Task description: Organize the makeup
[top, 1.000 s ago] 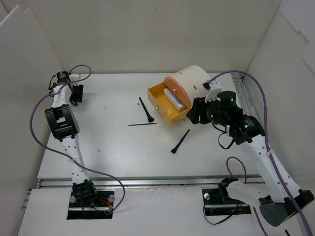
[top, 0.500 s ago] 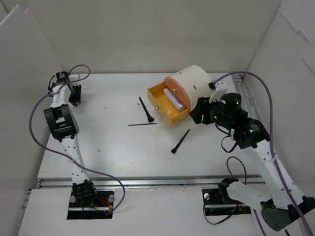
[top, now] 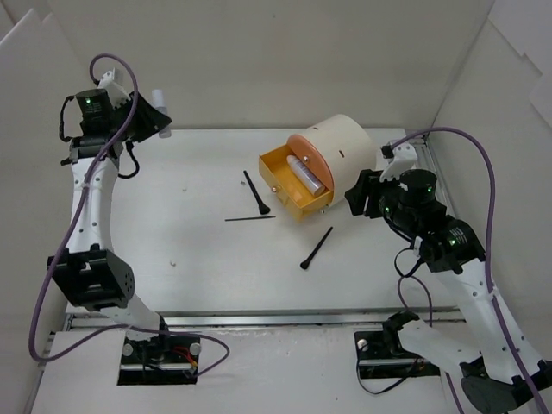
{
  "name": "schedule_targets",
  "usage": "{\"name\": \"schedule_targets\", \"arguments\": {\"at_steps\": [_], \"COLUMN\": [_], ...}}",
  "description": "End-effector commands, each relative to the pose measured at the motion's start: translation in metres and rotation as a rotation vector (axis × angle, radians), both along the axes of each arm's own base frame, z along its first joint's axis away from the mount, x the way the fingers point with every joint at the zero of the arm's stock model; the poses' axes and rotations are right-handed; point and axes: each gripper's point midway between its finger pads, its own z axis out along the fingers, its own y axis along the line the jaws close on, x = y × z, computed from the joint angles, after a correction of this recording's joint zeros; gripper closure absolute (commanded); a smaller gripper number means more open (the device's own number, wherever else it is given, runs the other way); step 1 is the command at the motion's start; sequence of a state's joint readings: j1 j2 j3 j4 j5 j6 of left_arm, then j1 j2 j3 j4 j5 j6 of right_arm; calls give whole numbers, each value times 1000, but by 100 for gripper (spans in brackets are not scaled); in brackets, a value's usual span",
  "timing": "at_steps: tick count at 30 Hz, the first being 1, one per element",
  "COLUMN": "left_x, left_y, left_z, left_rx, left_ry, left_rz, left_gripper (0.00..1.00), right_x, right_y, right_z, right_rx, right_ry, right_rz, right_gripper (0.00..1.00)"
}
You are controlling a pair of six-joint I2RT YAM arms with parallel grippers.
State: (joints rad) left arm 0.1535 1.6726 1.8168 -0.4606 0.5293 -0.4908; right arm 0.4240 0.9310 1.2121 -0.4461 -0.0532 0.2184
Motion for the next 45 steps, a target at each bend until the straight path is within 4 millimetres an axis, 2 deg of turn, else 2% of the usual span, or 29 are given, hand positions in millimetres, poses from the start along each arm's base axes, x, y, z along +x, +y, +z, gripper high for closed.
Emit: {"name": "schedule_targets", "arguments": {"at_steps": [1,2,3,4,5,6,7,8,10,11,13,14,15,16,18,19,22,24,25,26,27,28,31,32,34,36,41,45], "left_x": [-20,-31,-36,-41,-44,-54,-57,-63,-65,-71,-71,-69,-76,-72,-69,-70,-66,-65,-62,-59,-55,-54,-48,-47,-49,-49,-51,-50], "left_y": [-68,-96,-111,-126,-139,-168,-182,-206,-227,-249,-262,-272,-287,-289,-303,-316,-330,-337,-342,-344,-345,-351,-355,-356,-359,-355,-352,-359], "left_z": [32,53,55,48,64,64,65,66,68,65,63,57,55,52,39,28,6,5,-8,-12,-7,-22,-33,-35,-40,-42,-46,-43], "left_rx": [-325,-384,-420,-457,-513,-535,-551,-565,-584,-593,-594,-597,-601,-597,-579,-576,-568,-563,-530,-517,-517,-495,-490,-488,-477,-467,-455,-446], "left_ry": [-17,-50,-43,-18,-55,-36,-37,-30,-25,-9,-7,6,14,0,13,47,75,66,79,87,81,105,122,125,135,138,143,144], "left_rz": [-48,-68,-76,-83,-88,-127,-135,-154,-145,-175,-138,-131,-141,-102,-82,-81,-18,-10,6,17,21,30,41,45,47,69,75,35], "left_gripper": [100,100,100,100,100,100,100,100,100,100,100,100,100,100,100,100,100,99,97,96,96,94,84,79,77,75,58,53], "right_x": [9,8,7,5,4,3,1,0,-4,-6,-10,-12,-13,-18,-22,-25,-31,-35,-36,-37,-39,-40,-43,-44,-44,-43,-40,-32], "right_y": [-16,-17,-17,-18,-18,-19,-21,-21,-26,-27,-34,-36,-39,-41,-42,-44,-51,-55,-57,-60,-62,-63,-67,-68,-70,-72,-72,-68], "right_z": [33,36,38,39,40,41,44,46,50,50,55,54,55,58,59,60,61,64,64,63,64,63,65,65,64,64,62,60], "right_rx": [15,19,23,27,27,31,30,31,25,22,20,17,16,24,32,32,24,17,12,1,-1,-9,-16,-21,-29,-40,-54,-68], "right_ry": [-113,-120,-126,-130,-134,-140,-151,-158,-176,-180,-205,-206,-213,-226,-236,-241,-252,-266,-265,-267,-272,-269,-277,-279,-278,-279,-269,-251], "right_rz": [-87,-91,-93,-94,-92,-90,-92,-91,-98,-103,-126,-131,-141,-141,-144,-146,-162,-170,-172,-184,-189,-190,-199,-202,-208,-218,-220,-214], "right_gripper": [49,49,49,48,48,48,48,48,48,48,47,47,46,46,46,45,44,44,44,43,43,42,42,42,41,40,39,39]}}
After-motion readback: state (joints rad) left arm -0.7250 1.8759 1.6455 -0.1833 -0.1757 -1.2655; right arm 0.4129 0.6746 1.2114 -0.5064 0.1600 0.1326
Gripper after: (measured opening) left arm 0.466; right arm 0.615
